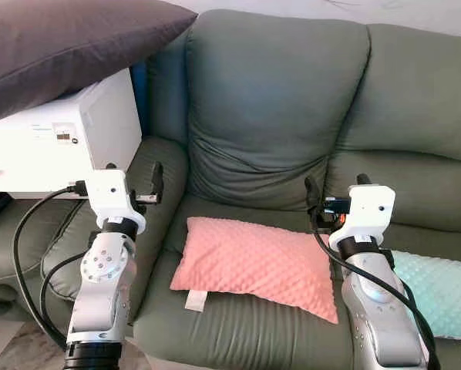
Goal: Move the pillow to the sofa
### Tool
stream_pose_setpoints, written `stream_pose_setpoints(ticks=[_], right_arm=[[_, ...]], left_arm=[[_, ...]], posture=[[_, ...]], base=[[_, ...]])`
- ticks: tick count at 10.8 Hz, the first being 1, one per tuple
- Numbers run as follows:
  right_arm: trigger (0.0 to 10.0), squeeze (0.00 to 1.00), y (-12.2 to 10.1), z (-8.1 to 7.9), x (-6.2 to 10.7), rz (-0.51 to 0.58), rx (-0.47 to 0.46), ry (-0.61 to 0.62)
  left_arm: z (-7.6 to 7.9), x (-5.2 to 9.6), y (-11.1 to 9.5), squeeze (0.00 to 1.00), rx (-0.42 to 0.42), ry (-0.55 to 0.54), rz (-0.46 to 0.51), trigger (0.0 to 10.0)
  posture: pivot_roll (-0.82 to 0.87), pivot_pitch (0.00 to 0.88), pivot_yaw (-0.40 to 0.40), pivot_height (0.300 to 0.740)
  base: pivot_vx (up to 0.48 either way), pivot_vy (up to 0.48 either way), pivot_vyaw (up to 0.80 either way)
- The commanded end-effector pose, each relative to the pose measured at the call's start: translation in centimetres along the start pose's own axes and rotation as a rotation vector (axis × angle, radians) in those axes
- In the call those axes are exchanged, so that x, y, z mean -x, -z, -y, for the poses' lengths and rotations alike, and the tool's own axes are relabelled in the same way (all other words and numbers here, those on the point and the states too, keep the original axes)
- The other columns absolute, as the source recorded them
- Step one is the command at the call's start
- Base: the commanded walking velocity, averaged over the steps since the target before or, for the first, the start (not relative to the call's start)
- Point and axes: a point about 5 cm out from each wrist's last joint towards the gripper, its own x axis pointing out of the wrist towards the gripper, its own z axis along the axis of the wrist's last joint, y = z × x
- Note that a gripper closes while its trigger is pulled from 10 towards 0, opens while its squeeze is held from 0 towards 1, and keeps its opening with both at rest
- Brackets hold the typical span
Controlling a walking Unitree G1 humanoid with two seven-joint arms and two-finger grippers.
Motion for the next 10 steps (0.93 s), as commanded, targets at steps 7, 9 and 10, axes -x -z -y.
stream_pose_setpoints(ticks=[7,9,10], right_arm=[[10.0,0.00,-1.02,0.41,-0.06,0.029,0.035,0.028],[10.0,0.00,-1.02,0.41,-0.06,0.029,0.035,0.028],[10.0,0.00,-1.02,0.41,-0.06,0.029,0.035,0.028]], left_arm=[[-0.04,-0.02,0.15,0.32,-0.015,-0.006,-0.014,10.0],[-0.04,-0.02,0.15,0.32,-0.015,-0.006,-0.014,10.0],[-0.04,-0.02,0.15,0.32,-0.015,-0.006,-0.014,10.0]], posture=[[-0.10,0.003,-0.020,0.740],[-0.10,0.003,-0.020,0.740],[-0.10,0.003,-0.020,0.740]], base=[[0.000,0.000,0.00],[0.000,0.000,0.00],[0.000,0.000,0.00]])
